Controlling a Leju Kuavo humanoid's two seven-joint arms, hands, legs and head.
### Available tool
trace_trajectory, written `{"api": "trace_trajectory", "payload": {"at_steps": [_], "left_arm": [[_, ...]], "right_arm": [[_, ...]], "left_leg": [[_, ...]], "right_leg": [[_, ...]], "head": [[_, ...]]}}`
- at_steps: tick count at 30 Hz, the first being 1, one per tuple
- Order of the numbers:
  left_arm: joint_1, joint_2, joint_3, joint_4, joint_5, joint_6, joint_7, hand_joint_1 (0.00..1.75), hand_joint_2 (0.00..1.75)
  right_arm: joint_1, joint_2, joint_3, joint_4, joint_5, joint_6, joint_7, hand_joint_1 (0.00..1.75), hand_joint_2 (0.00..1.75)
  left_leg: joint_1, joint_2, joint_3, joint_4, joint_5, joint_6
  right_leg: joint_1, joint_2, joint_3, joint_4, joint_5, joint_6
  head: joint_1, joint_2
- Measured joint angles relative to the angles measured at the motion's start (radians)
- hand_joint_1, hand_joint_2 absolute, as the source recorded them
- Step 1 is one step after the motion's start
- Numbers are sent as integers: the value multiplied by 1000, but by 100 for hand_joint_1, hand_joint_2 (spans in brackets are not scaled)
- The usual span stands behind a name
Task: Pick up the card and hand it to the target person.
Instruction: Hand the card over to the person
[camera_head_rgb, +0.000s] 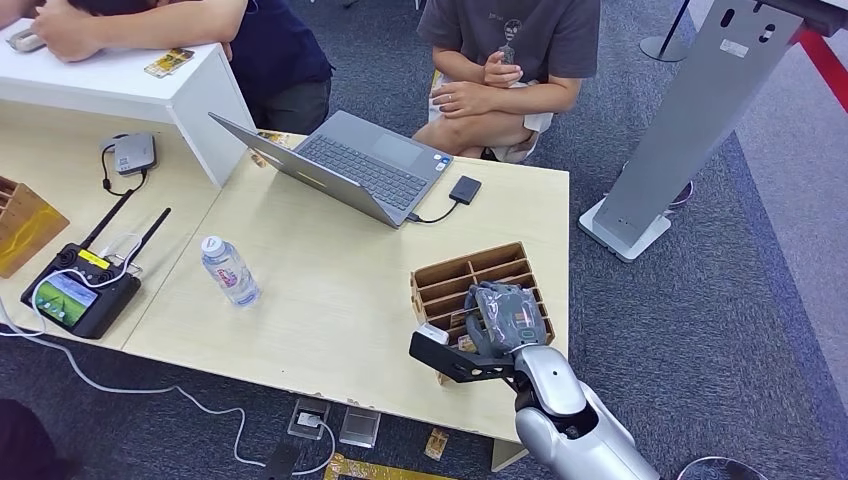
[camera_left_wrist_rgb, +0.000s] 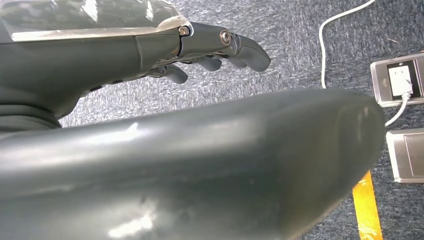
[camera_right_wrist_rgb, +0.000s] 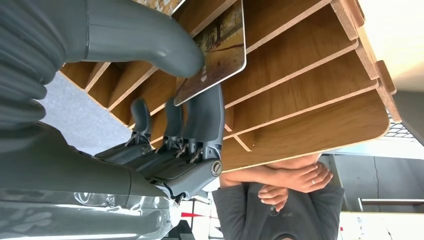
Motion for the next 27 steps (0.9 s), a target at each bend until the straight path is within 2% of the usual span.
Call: {"api": "trace_trajectory", "payload": {"at_steps": [8, 18, 27], "left_arm": [[0, 0, 0, 0, 0, 0, 0, 0, 0], [0, 0, 0, 0, 0, 4, 0, 0, 0], [0, 0, 0, 0, 0, 4, -1, 0, 0]], "right_arm": [[0, 0, 0, 0, -2, 1, -1, 137, 175], [1, 2, 0, -13, 1, -6, 0, 135, 175], [1, -11, -4, -126, 40, -4, 8, 134, 175]], "left_leg": [[0, 0, 0, 0, 0, 0], [0, 0, 0, 0, 0, 0], [0, 0, 0, 0, 0, 0]], "right_leg": [[0, 0, 0, 0, 0, 0], [0, 0, 0, 0, 0, 0], [0, 0, 0, 0, 0, 0]], "head": [[0, 0], [0, 0], [0, 0]]}}
